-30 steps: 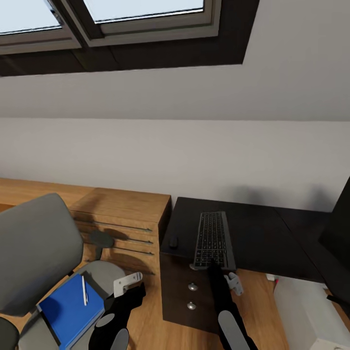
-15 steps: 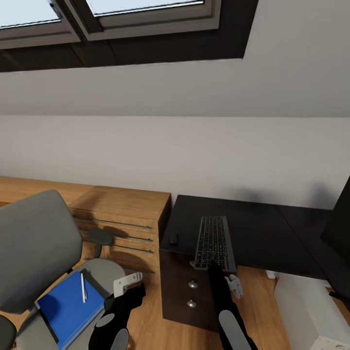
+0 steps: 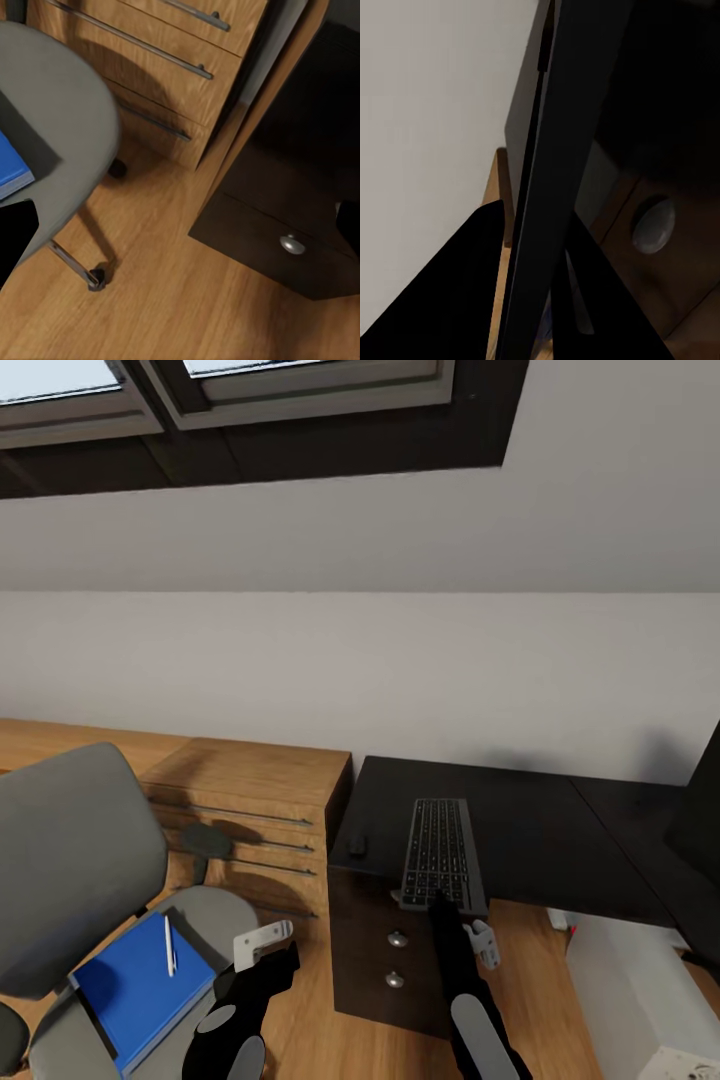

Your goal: In the bedroom, organize the workspace by keeping the computer under the desk, ensuring the monitor is on the desk, placing the keyboard on the desk next to the monitor, placing the mouse on the desk next to the keyboard, moving the folder from the swivel chair onto the desk next to the mouse, stacking the notebook on top of the folder with the pen on top of the notebook, and positioning the swivel chair next to the desk.

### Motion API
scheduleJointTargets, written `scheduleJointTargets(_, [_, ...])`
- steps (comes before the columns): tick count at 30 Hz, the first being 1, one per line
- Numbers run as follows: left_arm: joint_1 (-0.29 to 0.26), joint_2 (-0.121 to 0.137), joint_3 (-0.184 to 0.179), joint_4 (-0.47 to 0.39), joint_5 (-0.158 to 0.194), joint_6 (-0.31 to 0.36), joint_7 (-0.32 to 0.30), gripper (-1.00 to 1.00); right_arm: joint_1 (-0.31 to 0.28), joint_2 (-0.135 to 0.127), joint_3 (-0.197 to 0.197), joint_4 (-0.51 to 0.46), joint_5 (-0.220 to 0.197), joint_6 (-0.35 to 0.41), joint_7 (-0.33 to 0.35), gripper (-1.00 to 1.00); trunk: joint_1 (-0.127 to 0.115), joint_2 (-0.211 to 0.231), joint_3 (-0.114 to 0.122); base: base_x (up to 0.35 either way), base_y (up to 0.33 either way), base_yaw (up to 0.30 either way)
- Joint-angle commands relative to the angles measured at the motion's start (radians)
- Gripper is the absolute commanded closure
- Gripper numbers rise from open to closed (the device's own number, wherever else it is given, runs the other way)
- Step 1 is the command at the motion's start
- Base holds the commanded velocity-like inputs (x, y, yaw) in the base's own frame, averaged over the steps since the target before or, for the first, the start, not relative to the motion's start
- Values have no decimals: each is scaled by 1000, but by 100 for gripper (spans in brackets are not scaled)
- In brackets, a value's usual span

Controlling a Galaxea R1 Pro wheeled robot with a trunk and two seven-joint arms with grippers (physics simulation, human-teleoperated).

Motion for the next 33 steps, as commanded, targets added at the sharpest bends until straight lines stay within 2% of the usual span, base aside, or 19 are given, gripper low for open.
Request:
scheduleJointTargets(1, [-1,0,-1,-1,9,2,9,-100,0,0,2,31,-25,-6,-48,100,4,-8,-4,0,0,0])
scheduleJointTargets(5, [-1,0,-1,-1,10,2,9,-100,-1,0,2,39,-24,-6,-47,100,19,-36,-17,0,0,0])
scheduleJointTargets(18, [-1,4,-14,2,9,2,7,-100,-2,0,2,49,-23,-7,-47,100,19,-36,-17,4,0,0])
scheduleJointTargets(33, [-1,5,-17,5,8,1,7,-100,-2,0,2,49,-23,-7,-48,100,19,-36,-17,165,41,0])
